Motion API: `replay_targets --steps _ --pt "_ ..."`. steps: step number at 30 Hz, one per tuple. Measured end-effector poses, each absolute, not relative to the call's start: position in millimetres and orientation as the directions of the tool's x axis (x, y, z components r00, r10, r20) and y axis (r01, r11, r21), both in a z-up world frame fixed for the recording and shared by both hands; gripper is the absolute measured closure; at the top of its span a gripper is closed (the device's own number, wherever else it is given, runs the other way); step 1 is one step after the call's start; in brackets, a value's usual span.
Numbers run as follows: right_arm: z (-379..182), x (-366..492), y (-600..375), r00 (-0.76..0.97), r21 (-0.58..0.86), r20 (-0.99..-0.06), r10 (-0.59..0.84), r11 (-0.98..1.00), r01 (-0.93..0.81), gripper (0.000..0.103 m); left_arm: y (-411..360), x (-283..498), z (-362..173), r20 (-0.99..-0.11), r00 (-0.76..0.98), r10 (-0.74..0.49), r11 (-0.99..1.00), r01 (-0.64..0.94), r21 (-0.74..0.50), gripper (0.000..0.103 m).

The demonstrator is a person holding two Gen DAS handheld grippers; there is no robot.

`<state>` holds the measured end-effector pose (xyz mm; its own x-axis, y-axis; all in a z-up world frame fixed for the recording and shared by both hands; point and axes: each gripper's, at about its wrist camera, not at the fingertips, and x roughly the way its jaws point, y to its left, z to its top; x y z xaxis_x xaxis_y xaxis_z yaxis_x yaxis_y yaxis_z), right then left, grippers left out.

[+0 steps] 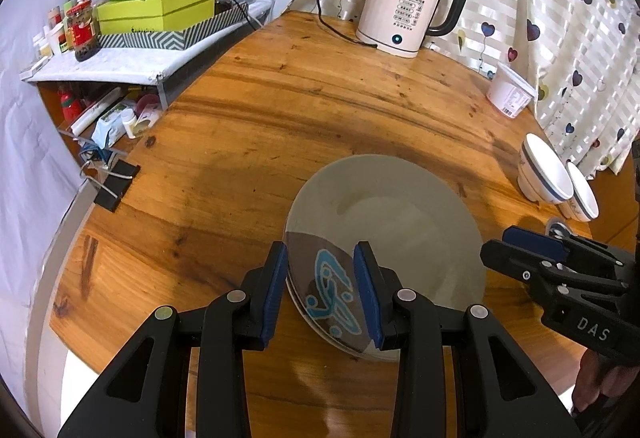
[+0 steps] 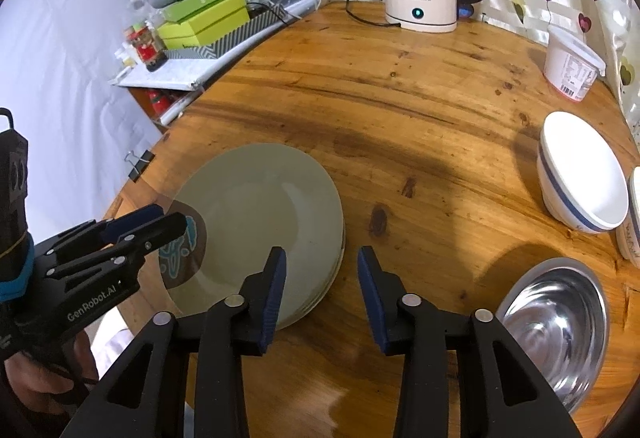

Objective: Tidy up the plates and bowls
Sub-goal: 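Lower the beige plate stack onto the table and open both tools, then move both tools over the table toward the steel bowl and white bowls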

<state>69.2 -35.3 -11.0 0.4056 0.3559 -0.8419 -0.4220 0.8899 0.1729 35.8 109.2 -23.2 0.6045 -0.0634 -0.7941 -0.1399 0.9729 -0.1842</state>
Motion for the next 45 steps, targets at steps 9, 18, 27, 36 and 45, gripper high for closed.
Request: replay_targets --steps 9,18,27,36,45 --pt "1 57 -56 0.424 0.214 -0.805 0.415 0.869 -0.445 0.053 92 37 -10 -0.776 0.626 -0.074 0.98 -0.097 -0.172 0.067" --pt "6 41 -71 0.425 0.226 -0.793 0.436 0.859 -0.46 0.051 73 38 -4 -0.768 0.632 -0.1 0.985 -0.049 -0.168 0.067" --pt "8 29 -92 0.449 0.216 -0.8 0.398 0.889 -0.403 0.051 62 30 1 -0.759 0.638 -0.132 0.984 -0.008 -0.178 0.067" --pt "21 14 -114 0.5 0.188 -0.792 0.35 0.919 -0.346 0.051 40 22 7 -0.743 0.64 -0.197 0.977 0.07 -0.2 0.067" --pt "27 18 -142 0.531 0.191 -0.783 0.323 0.938 -0.289 0.052 17 34 11 -0.742 0.624 -0.244 0.969 0.134 -0.206 0.067"
